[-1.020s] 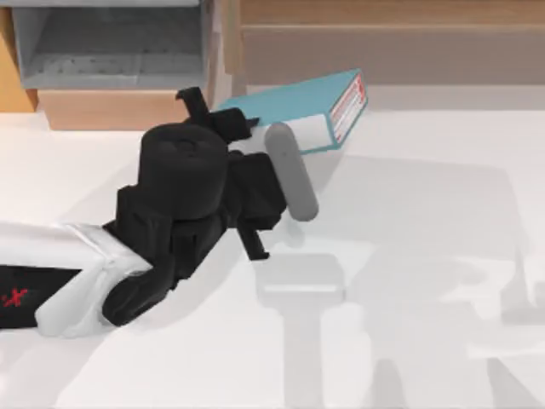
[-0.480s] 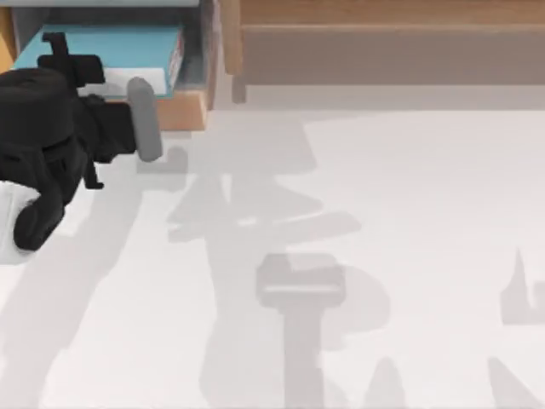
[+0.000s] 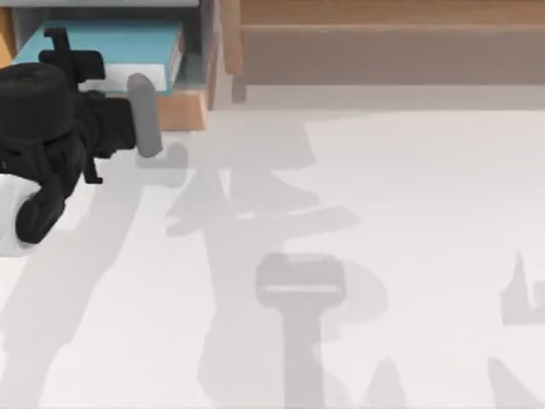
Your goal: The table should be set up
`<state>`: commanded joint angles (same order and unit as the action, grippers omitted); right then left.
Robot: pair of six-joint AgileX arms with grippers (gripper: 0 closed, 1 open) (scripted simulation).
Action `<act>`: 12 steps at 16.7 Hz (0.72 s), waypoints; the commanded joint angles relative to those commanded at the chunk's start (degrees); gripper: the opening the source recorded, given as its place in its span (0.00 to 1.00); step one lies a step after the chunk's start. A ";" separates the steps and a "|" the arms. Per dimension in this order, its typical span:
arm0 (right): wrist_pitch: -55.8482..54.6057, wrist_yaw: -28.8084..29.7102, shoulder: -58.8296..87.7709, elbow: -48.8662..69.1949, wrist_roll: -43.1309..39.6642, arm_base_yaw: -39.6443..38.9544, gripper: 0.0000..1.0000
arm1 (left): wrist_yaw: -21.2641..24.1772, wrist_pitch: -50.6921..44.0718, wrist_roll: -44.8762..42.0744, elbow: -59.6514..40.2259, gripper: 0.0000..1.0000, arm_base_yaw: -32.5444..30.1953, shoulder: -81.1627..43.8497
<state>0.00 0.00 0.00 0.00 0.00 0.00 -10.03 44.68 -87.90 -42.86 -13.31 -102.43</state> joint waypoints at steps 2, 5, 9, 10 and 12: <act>0.00 0.00 0.00 0.00 0.00 0.00 1.00 | 0.24 0.01 -0.22 -2.40 0.00 0.36 -1.70; 0.00 0.00 0.00 0.00 0.00 0.00 1.00 | 0.84 -0.53 -0.16 -5.51 0.00 0.86 -4.84; 0.00 0.00 0.00 0.00 0.00 0.00 1.00 | 0.93 -0.67 -0.14 -5.93 0.00 0.96 -5.29; 0.00 0.00 0.00 0.00 0.00 0.00 1.00 | 0.93 -0.67 -0.14 -5.93 0.08 0.96 -5.29; 0.00 0.00 0.00 0.00 0.00 0.00 1.00 | 0.93 -0.67 -0.14 -5.93 0.23 0.96 -5.29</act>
<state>0.00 0.00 0.00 0.00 0.00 0.00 -9.10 44.02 -88.04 -48.78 -12.35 -107.72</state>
